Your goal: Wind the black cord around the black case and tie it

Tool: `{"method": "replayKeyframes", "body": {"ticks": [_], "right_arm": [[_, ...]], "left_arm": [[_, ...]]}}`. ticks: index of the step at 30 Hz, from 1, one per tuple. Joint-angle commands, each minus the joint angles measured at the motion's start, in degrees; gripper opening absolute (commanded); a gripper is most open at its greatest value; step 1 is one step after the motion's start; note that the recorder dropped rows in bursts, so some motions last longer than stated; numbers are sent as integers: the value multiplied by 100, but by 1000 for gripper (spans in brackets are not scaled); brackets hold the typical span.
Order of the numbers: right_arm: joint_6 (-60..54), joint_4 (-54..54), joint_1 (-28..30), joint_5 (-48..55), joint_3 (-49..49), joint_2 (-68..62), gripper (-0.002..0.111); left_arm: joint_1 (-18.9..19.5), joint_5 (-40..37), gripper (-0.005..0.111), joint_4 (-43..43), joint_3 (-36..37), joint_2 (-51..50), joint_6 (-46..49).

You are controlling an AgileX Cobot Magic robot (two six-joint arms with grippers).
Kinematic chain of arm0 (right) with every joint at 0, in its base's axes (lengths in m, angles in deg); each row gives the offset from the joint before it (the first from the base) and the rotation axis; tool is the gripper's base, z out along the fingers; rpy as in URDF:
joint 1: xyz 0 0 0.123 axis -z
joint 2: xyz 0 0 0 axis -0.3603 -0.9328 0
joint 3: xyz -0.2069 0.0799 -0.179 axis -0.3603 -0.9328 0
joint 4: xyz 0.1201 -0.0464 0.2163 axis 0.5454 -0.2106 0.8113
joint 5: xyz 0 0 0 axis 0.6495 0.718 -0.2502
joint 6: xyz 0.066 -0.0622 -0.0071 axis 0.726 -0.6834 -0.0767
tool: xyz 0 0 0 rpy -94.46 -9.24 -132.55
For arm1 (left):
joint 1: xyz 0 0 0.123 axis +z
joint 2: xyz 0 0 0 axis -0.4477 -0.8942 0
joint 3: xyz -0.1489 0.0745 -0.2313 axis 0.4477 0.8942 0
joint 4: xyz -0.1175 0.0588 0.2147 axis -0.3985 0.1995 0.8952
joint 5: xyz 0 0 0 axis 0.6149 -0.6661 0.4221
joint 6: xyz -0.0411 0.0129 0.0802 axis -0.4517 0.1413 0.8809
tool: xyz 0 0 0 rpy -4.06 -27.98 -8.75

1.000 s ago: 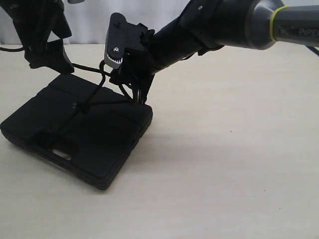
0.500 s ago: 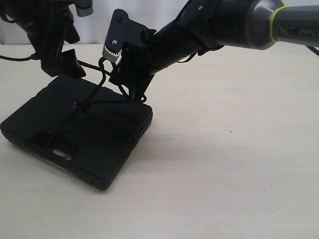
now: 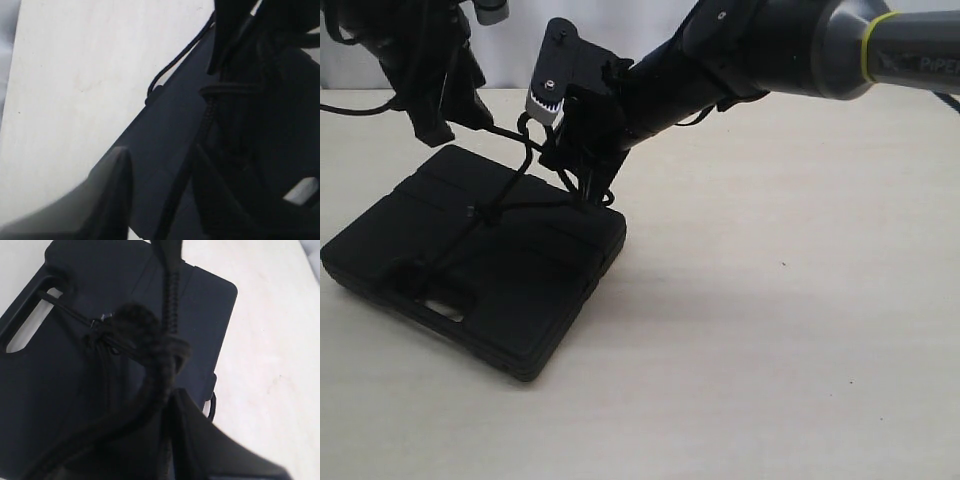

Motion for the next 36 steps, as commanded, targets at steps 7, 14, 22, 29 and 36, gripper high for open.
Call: {"method": "replayKeyframes", "body": {"ticks": [7,14,22,29,36], "right_arm": [[28,38,5,-59,10,54,4],[28,38,5,-59,10,54,4],[576,38,5,-119,10,54,25],[1338,-436,5,-455,10,320,56],[3927,-3543,5,-511,10,814,59]], "left_arm": [[-12,-561,10,-12,38,-317,-59],[-12,-371,11,-12,38,-380,-35],[-12,-187,0,238,38,-380,-86],[-12,-266,0,905,-169,-323,-954],[-12,-435,0,1063,-375,93,-1129]]}}
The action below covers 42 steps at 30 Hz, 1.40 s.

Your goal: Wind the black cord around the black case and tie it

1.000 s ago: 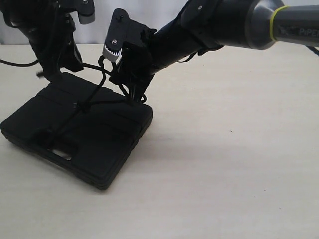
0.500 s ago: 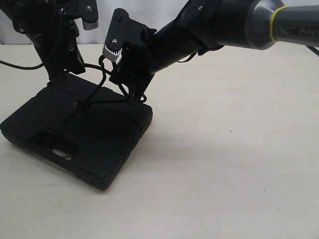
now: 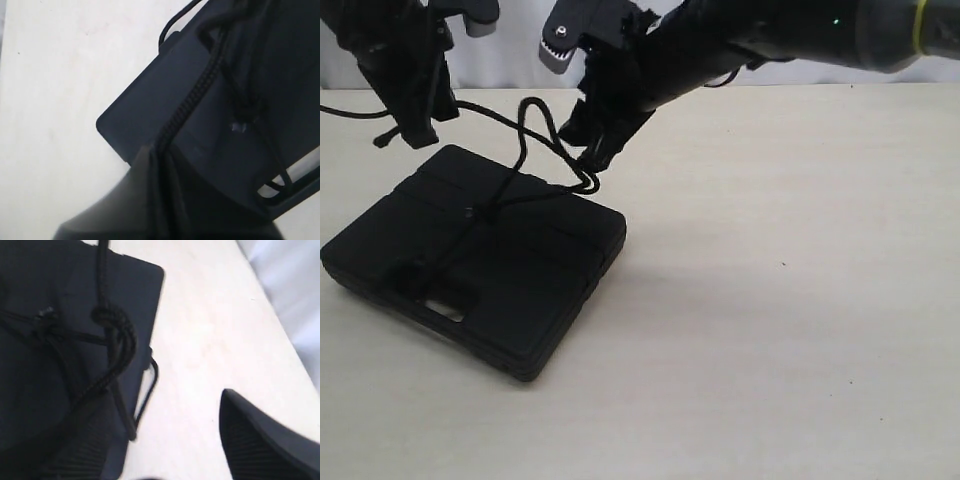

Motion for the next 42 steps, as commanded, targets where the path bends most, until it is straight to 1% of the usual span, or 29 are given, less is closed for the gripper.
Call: {"method": "replayKeyframes", "body": {"ticks": [1,4,7,14,15,17,19,20,21,22,24,25,27,28,32,33,34,35,36,39,41,42], "right_arm": [[1575,-1715,5,30,10,328,59],[1691,-1646,5,57,10,561,59],[1579,-897,-70,72,10,723,58],[-83,505,-311,112,-23,456,58],[-617,1010,-417,-72,-23,308,58],[-997,1312,-518,-349,-23,183,58],[-998,1561,-619,-811,-23,42,58],[-1009,1917,-683,-1351,-23,-108,58],[-1009,2074,-682,-1652,-23,-217,58],[-1009,2085,-682,-1723,-12,-279,57],[-1009,2085,-682,-1788,-12,-368,49],[-1009,2192,-682,-1801,-12,-405,42],[-1009,2357,-682,-1847,-12,-453,32],[-1009,2357,-682,-1847,-12,-474,29],[-1009,2357,-682,-1761,-12,-468,4],[-1009,2357,-682,-1713,-12,-468,4],[-1009,2357,-682,-1637,-12,-468,4],[-982,2357,-682,-1635,-12,-468,4],[-869,2357,-682,-1646,-12,-424,4],[-617,2357,-627,-1771,0,-261,4],[-427,2357,-515,-1787,0,-118,4],[-258,2357,-435,-1787,0,-66,4]], "left_arm": [[-12,49,0,37,-181,399,-192],[-12,306,0,37,-263,656,-432],[-12,547,0,-124,-261,940,-464],[-12,490,0,-356,-261,1352,-464],[-12,398,0,-398,-261,1352,-451],[-12,280,0,-525,-261,1352,-451],[-12,243,0,-570,-261,1339,-435],[-12,238,0,-603,-261,1339,-435],[-12,188,0,-603,-261,1339,-435],[-12,160,0,-603,-261,1339,-435],[-12,149,0,-603,-261,1339,-435],[-12,149,0,-603,-261,1339,-435],[-12,159,0,-603,-261,1339,-435],[-12,132,0,-603,-261,1339,-435],[-12,158,0,-814,-261,1339,-435],[-12,156,3,-892,-261,1339,-435],[-12,156,9,-944,-261,1339,-435],[-12,156,16,-954,-261,1339,-446],[-12,105,27,-954,-261,1339,-486],[-12,54,47,-838,-261,1339,-608],[-12,54,57,-484,-265,1391,-850],[-12,54,59,-284,-265,1422,-1063]]}}
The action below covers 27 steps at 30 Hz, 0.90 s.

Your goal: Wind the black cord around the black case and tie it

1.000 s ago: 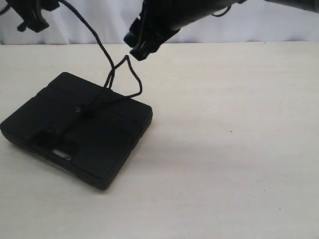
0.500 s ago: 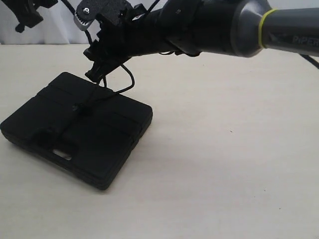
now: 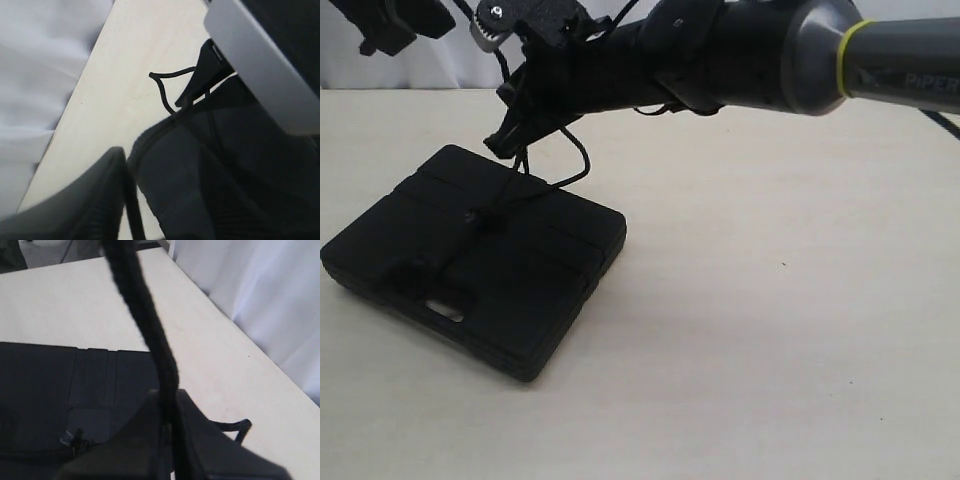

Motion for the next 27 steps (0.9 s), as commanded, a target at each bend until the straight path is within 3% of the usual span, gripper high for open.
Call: {"method": "replayKeyframes", "body": {"ticks": [1,3,5,8,14,21,27], "right_arm": [[612,21,314,-65,10,346,4],[932,21,508,43,10,417,4],[1194,21,709,145,10,435,4],[1352,21,946,266,10,448,4],[1364,-25,1190,877,10,448,4],[2197,-232,1724,943,-247,691,4],[2232,-70,2793,699,-1015,1088,4]], "left_arm": [[-12,1,60,700,-74,176,-799],[-12,-56,61,1174,-74,287,-1431],[-12,-296,61,1878,-74,335,-2657],[-12,-1095,61,2054,-11,269,-3819],[-12,-1095,61,1314,872,185,-4437],[-12,-1095,61,1646,1983,185,-4984],[-12,-11,61,1712,2581,185,-5457]]}}
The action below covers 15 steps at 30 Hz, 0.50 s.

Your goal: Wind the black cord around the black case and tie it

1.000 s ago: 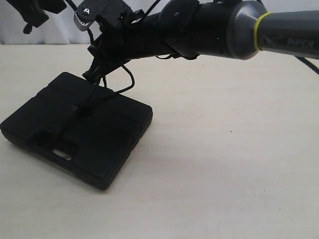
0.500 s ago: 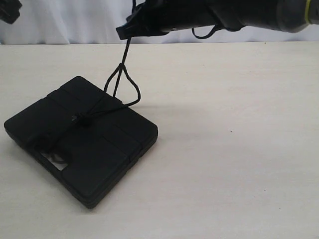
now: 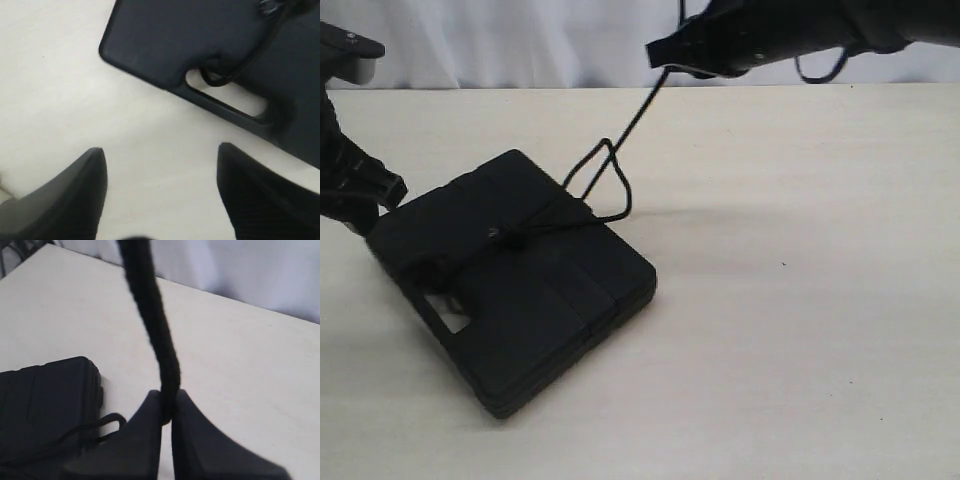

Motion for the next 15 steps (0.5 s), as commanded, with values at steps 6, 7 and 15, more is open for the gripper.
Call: {"method": "replayKeyframes", "body": {"ticks": [6,7,15], "right_arm": [[22,731,1542,-601,-1041,365,4],[22,773,1587,-601,-1097,355,4],[22,812,1595,-476,-1237,355,4]], "left_arm": [[-12,1359,61,-567,467,7,-365],[-12,1482,61,-709,529,7,-286],[-12,1826,61,-1727,904,-459,98]]}}
